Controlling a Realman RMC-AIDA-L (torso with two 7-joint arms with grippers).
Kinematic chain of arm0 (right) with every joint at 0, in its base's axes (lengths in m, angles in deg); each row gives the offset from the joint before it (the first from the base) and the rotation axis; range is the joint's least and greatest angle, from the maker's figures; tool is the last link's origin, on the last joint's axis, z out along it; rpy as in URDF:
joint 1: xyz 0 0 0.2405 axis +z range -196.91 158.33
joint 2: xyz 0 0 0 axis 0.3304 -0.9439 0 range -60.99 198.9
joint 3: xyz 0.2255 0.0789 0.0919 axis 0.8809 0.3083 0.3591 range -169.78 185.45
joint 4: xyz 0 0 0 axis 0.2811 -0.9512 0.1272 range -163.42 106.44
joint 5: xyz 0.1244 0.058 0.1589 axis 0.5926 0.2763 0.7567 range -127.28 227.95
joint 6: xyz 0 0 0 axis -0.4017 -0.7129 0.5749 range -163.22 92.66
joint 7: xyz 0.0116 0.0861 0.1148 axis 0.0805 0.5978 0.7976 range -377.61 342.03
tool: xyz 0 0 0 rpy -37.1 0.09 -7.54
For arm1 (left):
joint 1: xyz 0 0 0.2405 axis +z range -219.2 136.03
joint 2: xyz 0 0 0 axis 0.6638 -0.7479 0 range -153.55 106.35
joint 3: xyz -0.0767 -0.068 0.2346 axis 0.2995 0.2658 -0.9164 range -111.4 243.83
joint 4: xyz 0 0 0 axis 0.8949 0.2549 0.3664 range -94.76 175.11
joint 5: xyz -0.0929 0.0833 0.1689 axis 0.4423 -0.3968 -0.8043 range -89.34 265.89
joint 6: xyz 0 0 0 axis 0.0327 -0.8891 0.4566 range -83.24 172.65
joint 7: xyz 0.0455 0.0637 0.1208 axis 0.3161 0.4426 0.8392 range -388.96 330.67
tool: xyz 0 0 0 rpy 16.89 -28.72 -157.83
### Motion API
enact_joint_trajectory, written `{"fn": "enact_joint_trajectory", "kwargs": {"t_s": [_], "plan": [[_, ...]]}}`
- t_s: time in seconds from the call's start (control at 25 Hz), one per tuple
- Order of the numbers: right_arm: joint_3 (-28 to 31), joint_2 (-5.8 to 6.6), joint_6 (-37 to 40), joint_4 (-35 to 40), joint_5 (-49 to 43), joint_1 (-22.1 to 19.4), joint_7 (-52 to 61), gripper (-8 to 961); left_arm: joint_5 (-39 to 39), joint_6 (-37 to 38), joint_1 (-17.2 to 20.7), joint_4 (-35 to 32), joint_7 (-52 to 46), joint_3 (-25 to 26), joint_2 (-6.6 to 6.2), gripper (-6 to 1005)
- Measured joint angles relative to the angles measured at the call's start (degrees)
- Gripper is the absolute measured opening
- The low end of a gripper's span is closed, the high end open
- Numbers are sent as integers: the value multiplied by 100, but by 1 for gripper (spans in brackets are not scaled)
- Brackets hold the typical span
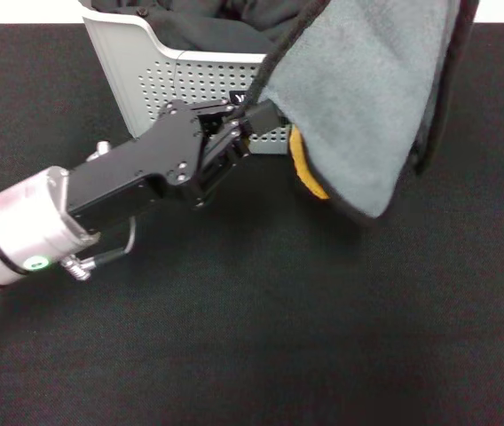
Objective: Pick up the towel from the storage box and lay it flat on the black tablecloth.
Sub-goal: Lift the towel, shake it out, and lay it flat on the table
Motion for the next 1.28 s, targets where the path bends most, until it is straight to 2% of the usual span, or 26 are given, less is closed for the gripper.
{"fn": "enact_joint_trajectory", "kwargs": {"t_s": [0.04, 0.12, 0.28, 0.32, 0.64, 0.8, 0.96, 1.12, 1.28], "plan": [[-4, -115, -1, 38, -5, -108, 20, 3, -7, 72, 45, -66, -41, 2, -21, 24], [-15, -249, -9, 72, 20, -293, 28, 3, -36, 229, 167, -261, -112, 1, -74, 24], [-64, -428, -42, 80, 326, -867, 49, 3, -21, 581, 539, -861, -414, 6, -153, 24], [-104, -459, -46, 82, 504, -1128, 35, 3, -1, 670, 644, -1033, -547, 10, -168, 24], [-306, -461, -172, 95, 2130, -2831, -242, 4, 187, 1038, 1429, -2175, -1478, 27, -206, 25], [-742, -472, -175, 88, 2624, -3807, -730, 4, 318, 1113, 1700, -2567, -1751, -70, -161, 25], [-1334, -516, -231, -23, 2665, -4740, -1382, 4, 377, 1121, 1919, -2717, -1828, -206, -137, 25], [-1758, -556, -292, -197, 2506, -5292, -1849, 4, 754, 1137, 2387, -2892, -1951, -612, -173, 25], [-2149, -554, -325, -455, 2309, -5543, -2134, 4, 1244, 1147, 3152, -3351, -1812, -989, -251, 25]]}}
